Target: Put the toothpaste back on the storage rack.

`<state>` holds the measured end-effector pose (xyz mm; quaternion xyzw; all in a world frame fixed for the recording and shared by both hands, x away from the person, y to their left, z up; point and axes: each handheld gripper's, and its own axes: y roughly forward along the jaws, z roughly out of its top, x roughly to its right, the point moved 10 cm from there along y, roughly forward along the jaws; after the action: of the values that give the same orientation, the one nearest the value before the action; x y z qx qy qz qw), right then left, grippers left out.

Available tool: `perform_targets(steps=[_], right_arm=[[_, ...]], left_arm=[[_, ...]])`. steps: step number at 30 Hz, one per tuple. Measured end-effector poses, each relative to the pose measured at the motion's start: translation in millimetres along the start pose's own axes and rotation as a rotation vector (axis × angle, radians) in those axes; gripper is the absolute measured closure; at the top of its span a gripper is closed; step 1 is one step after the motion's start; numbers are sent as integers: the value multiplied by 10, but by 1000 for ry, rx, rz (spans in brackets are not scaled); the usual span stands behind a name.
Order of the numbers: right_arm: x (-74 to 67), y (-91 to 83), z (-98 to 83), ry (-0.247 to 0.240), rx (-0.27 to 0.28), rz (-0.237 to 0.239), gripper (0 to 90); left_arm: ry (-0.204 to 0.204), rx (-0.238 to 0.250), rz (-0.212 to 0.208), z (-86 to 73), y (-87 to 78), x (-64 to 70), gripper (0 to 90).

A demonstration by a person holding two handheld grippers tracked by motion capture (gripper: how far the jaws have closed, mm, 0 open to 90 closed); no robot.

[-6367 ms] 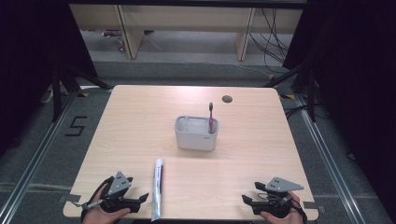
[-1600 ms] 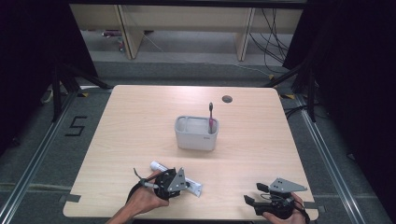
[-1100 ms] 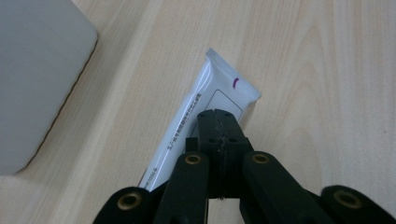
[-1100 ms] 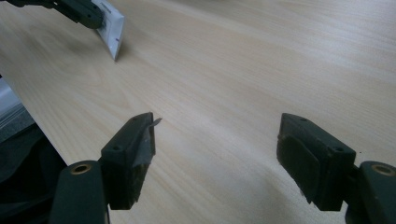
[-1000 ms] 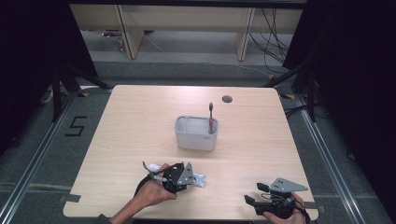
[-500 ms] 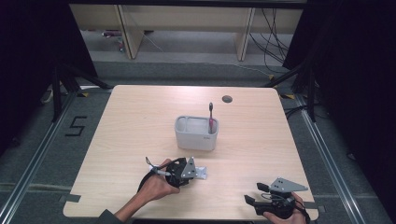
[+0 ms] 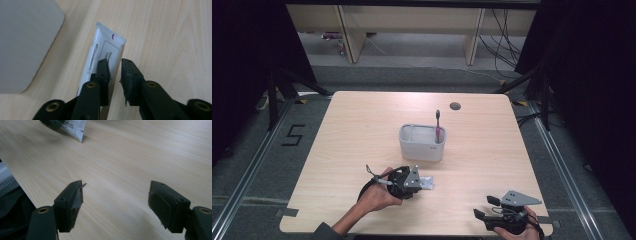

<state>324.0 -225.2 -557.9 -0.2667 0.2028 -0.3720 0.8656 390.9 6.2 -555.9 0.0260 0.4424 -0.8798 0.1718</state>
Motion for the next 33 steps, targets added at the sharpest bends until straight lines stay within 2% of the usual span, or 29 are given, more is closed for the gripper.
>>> perform_targets(steps=[2,3,5,9,11,14,16,18,20,22,26,27,33], right_arm=[[-6,5,-4,2,-4,5,288],[-38,3,-15,32,-13,13,288],[-31,5,-9,21,-7,11,287],[-15,11,-6,0,-5,7,287],[-16,14,-10,-5,-8,11,287],[-19,15,-13,-1,-11,11,287],[-18,17,-11,-1,-8,6,287],[-46,22,-27,19,-24,23,287],[-23,20,-17,-4,-15,9,287],[-30,22,-19,1,-17,14,287],[-44,22,-26,17,-23,23,287],[-27,20,-18,-1,-16,14,287],[-28,21,-17,-2,-15,14,287]], left_arm=[[3,-29,-15,-30,-74,-26,675],[17,-47,-16,-53,-112,-45,636],[19,-66,-8,-89,-184,-96,596],[-6,-94,2,-175,-305,-216,525],[-13,-106,12,-207,-327,-259,486],[-44,-124,23,-265,-351,-331,430],[-45,-142,10,-309,-355,-354,415],[-49,-149,13,-339,-341,-374,406],[-45,-164,4,-365,-328,-381,404],[-41,-178,-3,-380,-312,-379,403],[-23,-214,-25,-413,-258,-347,407],[-16,-222,-26,-420,-250,-348,409],[7,-251,-41,-432,-197,-329,427]])
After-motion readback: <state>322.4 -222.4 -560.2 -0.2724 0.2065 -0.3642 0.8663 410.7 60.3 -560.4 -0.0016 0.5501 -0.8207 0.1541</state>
